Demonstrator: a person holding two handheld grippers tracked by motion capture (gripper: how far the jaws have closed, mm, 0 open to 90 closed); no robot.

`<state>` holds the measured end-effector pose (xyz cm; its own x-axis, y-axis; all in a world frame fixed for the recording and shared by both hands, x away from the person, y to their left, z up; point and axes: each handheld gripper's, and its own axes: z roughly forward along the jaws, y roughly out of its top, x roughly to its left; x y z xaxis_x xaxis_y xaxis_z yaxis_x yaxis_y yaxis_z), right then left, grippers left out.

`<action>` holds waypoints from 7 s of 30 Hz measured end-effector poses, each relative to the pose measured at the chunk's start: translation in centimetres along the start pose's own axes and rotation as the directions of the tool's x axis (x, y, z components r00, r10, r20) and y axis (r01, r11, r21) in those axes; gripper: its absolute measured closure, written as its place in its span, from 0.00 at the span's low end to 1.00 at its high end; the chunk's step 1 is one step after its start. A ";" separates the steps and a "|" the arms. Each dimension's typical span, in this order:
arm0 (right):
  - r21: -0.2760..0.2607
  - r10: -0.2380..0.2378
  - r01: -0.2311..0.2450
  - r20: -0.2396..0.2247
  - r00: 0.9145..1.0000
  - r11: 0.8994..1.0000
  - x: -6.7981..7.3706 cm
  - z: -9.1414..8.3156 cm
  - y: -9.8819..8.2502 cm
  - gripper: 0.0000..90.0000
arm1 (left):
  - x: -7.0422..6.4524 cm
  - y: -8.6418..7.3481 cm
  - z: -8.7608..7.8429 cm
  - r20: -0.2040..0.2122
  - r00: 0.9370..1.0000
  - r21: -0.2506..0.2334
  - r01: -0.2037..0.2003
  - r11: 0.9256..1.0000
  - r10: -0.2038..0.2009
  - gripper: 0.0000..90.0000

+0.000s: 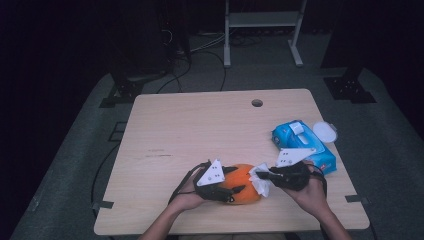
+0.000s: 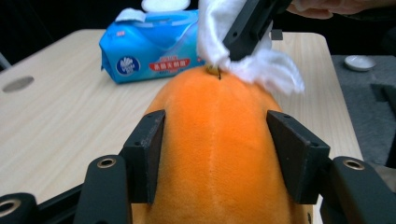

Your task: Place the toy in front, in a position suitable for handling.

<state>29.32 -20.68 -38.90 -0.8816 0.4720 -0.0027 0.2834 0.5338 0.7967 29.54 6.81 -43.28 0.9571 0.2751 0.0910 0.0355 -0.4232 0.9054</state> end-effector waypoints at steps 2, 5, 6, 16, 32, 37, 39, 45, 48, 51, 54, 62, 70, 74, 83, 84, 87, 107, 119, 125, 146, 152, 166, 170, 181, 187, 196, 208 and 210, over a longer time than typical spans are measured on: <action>0.002 0.023 -0.023 0.016 1.000 1.000 -0.4 -0.4 -0.4 0.95 | 0.1 -0.3 -0.3 0.010 1.000 0.003 -0.001 1.000 0.000 0.45; -0.029 0.047 -0.047 -0.003 0.999 0.998 -0.6 -0.6 -0.4 0.95 | -0.1 -0.2 -0.2 0.021 1.000 0.001 -0.008 1.000 0.008 0.45; -0.034 0.042 -0.042 -0.012 0.999 0.999 -0.5 -0.5 -0.1 0.95 | -0.3 -0.2 -0.1 0.027 1.000 -0.001 -0.015 1.000 0.015 0.45; 0.005 0.018 -0.017 -0.082 0.997 1.000 0.4 0.8 0.1 0.95 | 0.7 0.6 -0.7 0.036 0.994 0.041 0.102 0.994 -0.103 0.19; -0.062 0.026 -0.027 -0.007 1.000 0.998 0.3 -0.8 1.0 0.95 | 0.1 0.9 0.1 -0.062 0.998 -0.045 -0.025 0.999 0.022 0.48; -0.020 0.040 -0.041 -0.025 0.999 0.999 -0.2 0.2 0.0 0.95 | 0.9 -0.1 0.3 0.013 0.999 -0.016 0.046 0.999 -0.046 0.31; -0.018 0.064 -0.065 -0.025 0.998 0.998 -0.7 0.1 -0.4 0.95 | 1.2 -0.1 0.0 0.012 0.997 -0.013 0.073 0.997 -0.073 0.25; -0.014 0.084 -0.085 -0.034 0.996 0.996 -0.9 -0.3 -0.6 0.95 | 0.8 -0.2 0.0 0.018 0.999 0.001 0.035 0.999 -0.035 0.35; -0.031 0.048 -0.049 -0.045 0.998 0.998 -0.2 -0.2 0.1 0.95 | 0.3 0.0 0.2 0.029 1.000 0.005 -0.012 1.000 0.012 0.36; -0.029 0.008 -0.009 -0.044 0.999 1.000 0.4 0.0 0.6 0.95 | 0.3 -0.1 0.0 0.028 1.000 0.009 -0.012 1.000 0.011 0.35; -0.027 0.034 -0.035 -0.041 0.999 0.999 -0.2 -0.2 0.1 0.95 | 0.7 -0.4 -0.2 0.029 1.000 0.012 0.006 1.000 -0.007 0.34; -0.021 0.071 -0.072 -0.033 0.997 0.997 -0.8 -0.3 -0.9 0.95 | 0.8 -0.3 -0.2 0.031 0.999 0.005 0.018 1.000 -0.018 0.33; -0.051 0.032 -0.035 -0.050 0.998 0.998 0.3 0.0 0.3 0.95 | 0.3 -0.1 -0.1 0.026 1.000 0.014 0.003 1.000 -0.003 0.33; -0.036 0.077 -0.078 -0.031 0.997 0.996 -0.9 -0.2 -0.9 0.95 | 0.5 -0.2 -0.2 0.029 0.999 0.009 0.020 1.000 -0.020 0.33; -0.060 0.009 -0.013 -0.070 0.998 0.998 0.9 0.4 0.9 0.95 | -0.1 0.4 0.1 0.023 1.000 0.027 -0.017 0.999 0.016 0.28; -0.057 0.010 -0.014 -0.068 0.998 0.998 0.8 0.4 0.8 0.95 | 0.1 0.4 0.0 0.027 1.000 0.020 -0.002 1.000 0.002 0.25; -0.053 0.040 -0.044 -0.071 0.997 0.998 0.1 0.3 0.3 0.95 | 0.9 0.0 -0.2 0.033 0.997 0.038 0.062 0.997 -0.063 0.15; -0.056 0.013 -0.016 -0.057 0.998 0.998 0.3 -0.6 0.8 0.95 | 0.5 0.5 0.5 0.030 0.994 0.013 0.108 0.994 -0.108 0.23; -0.048 -0.015 0.012 -0.050 0.999 0.999 0.9 -0.7 1.4 0.95 | 0.1 1.0 0.4 0.019 0.997 -0.008 0.077 0.997 -0.077 0.26; -0.035 0.011 -0.013 -0.034 0.999 0.999 0.2 -0.9 1.0 0.95 | 0.3 0.3 0.9 0.019 0.992 0.007 0.128 0.992 -0.128 0.26; -0.017 -0.056 0.055 -0.030 0.998 0.998 2.6 -0.7 2.6 0.95 | -1.6 2.1 1.1 -0.019 0.999 -0.010 0.039 0.999 -0.040 0.37; -0.004 -0.130 0.130 -0.036 0.991 0.991 4.4 0.4 3.4 0.95 | -2.6 2.7 1.3 -0.022 0.999 -0.007 -0.034 0.999 0.034 0.37; -0.024 -0.049 0.050 0.002 0.999 0.998 2.1 -1.1 2.4 0.95 | -1.6 1.7 1.6 -0.015 0.999 -0.011 0.036 0.999 -0.036 0.36; -0.025 -0.072 0.072 -0.023 0.997 0.997 3.2 -0.5 2.7 0.95 | -2.3 2.1 1.7 -0.004 1.000 -0.009 -0.016 1.000 0.016 0.39; -0.021 -0.007 0.008 0.049 0.999 1.000 0.6 -1.8 1.7 0.95 | -1.5 1.2 1.3 0.002 0.999 0.010 -0.033 0.999 0.033 0.39; -0.020 0.031 -0.030 0.026 0.999 0.999 -0.1 -2.0 0.7 0.95 | 0.1 0.6 1.6 0.088 0.970 -0.013 0.230 0.973 -0.228 0.21; -0.007 -0.037 0.037 -0.007 0.999 0.999 2.3 -0.7 2.0 0.95 | -0.9 1.0 1.5 0.070 0.985 -0.008 0.157 0.988 -0.156 0.33; 0.037 -0.098 0.097 0.017 0.995 0.995 2.7 -0.6 2.6 0.95 | -2.2 1.1 1.9 0.057 0.998 0.012 0.005 1.000 -0.006 0.34; 0.031 -0.073 0.072 0.023 0.997 0.997 2.1 -1.1 2.3 0.95 | -2.2 1.1 1.9 0.059 0.998 0.009 0.012 1.000 -0.012 0.32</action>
<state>27.68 -19.20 -36.47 -0.8911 0.4476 -0.0744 0.2304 0.5877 0.7756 28.08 4.07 -43.26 0.9720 0.2285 0.0552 0.0492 -0.4275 0.9027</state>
